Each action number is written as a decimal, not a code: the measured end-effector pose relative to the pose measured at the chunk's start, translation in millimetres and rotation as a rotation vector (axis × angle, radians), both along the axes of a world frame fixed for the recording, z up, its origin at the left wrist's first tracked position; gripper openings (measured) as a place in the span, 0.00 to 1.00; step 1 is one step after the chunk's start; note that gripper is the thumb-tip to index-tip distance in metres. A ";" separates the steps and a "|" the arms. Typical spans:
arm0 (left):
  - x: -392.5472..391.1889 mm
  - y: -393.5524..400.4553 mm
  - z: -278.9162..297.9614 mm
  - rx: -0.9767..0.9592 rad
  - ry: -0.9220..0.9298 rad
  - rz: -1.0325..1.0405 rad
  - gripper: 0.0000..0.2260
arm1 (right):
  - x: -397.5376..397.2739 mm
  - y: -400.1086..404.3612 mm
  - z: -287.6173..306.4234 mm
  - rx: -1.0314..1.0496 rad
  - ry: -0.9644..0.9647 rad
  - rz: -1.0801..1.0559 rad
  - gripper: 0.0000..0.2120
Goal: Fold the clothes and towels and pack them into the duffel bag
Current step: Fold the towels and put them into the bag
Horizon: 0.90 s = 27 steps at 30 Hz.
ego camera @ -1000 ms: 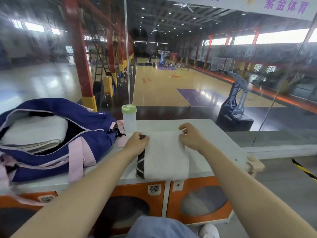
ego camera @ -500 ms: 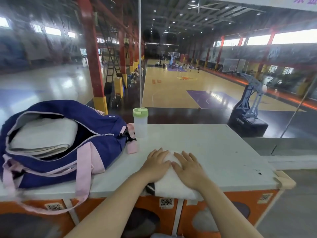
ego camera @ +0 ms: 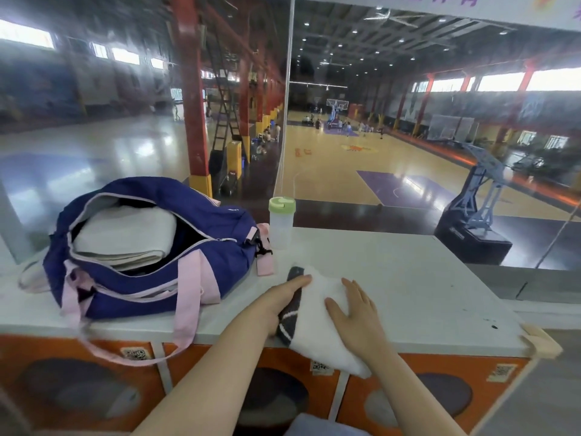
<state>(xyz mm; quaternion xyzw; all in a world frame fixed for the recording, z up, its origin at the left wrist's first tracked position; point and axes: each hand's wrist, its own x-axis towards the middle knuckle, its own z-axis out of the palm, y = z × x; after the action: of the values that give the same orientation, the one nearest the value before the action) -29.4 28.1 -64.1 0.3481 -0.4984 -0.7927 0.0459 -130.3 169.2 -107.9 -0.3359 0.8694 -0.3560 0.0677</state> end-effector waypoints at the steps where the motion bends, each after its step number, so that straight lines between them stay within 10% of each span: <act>1: 2.7 -2.4 0.2 0.012 0.003 -0.016 0.15 | 4.4 -2.2 0.0 -0.013 0.009 0.010 0.30; 16: 126.8 -96.5 64.0 -0.362 0.312 0.345 0.10 | 63.1 -125.5 68.5 -0.274 -0.151 0.327 0.21; 27: 182.8 -228.4 75.4 -0.286 0.063 0.488 0.11 | 83.9 -280.4 83.8 -0.057 0.027 0.339 0.20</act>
<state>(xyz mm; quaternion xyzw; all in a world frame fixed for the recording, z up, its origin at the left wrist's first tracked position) 153.4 -200.3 11.3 0.4230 -0.5049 -0.6901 0.2997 -46.5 -111.2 -24.1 -0.4841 0.7908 -0.3594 0.1055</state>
